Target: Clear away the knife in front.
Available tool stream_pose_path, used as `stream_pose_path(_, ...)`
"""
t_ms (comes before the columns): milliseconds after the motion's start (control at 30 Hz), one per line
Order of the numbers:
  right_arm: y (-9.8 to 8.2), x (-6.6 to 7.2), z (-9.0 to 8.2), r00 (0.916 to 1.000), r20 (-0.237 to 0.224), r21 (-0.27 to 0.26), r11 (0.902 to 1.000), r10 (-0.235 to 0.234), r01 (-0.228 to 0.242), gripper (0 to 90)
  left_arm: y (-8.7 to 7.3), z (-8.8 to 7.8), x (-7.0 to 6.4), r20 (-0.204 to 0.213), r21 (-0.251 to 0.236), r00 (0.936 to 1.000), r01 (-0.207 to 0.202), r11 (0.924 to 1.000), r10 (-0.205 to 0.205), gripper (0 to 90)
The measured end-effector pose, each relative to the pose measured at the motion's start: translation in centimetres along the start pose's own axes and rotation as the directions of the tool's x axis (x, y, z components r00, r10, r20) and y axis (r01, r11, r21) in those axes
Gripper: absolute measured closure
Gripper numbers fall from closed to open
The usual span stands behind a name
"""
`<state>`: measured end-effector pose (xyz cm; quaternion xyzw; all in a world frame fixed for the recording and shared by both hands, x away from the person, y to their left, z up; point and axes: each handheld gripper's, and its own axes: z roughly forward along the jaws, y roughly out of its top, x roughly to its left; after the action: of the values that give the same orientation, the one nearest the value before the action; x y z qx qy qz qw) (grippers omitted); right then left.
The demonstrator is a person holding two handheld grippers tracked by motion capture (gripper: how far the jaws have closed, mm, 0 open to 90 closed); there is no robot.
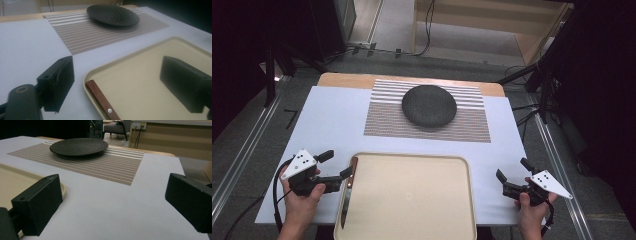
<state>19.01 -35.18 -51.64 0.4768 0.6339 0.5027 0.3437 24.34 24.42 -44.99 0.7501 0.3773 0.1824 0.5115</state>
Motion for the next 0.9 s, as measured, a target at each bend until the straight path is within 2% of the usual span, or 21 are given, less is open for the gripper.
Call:
stream_pose_path(100, 0.0, 0.0, 0.0, 1.0, 0.001, 0.0, 1.0, 0.0, 0.0, 0.1, 0.0, -0.4, 0.4, -0.006, -0.018, 1.0, 0.003, 0.9998, -0.003, 0.0)
stream_pose_path(267, 0.0, 0.0, 0.0, 1.0, 0.001, 0.0, 1.0, 0.001, -0.001, 0.1, -0.1, -1.4, 1.2, -0.038, -0.056, 0.9991, 0.015, 0.9983, -0.017, 0.0)
stream_pose_path(567, 0.0, 0.0, 0.0, 1.0, 0.003, -0.001, 1.0, 0.0, 0.0, 0.1, -0.7, -3.0, 3.0, -0.093, -0.095, 0.9953, 0.018, 0.9953, -0.027, 0.0)
stream_pose_path(900, 0.0, -0.1, 0.0, 1.0, 0.007, 0.0, 1.0, 0.003, -0.003, 0.1, -1.7, -4.4, 4.4, -0.165, -0.1, 0.9862, -0.005, 0.995, -0.011, 0.0)
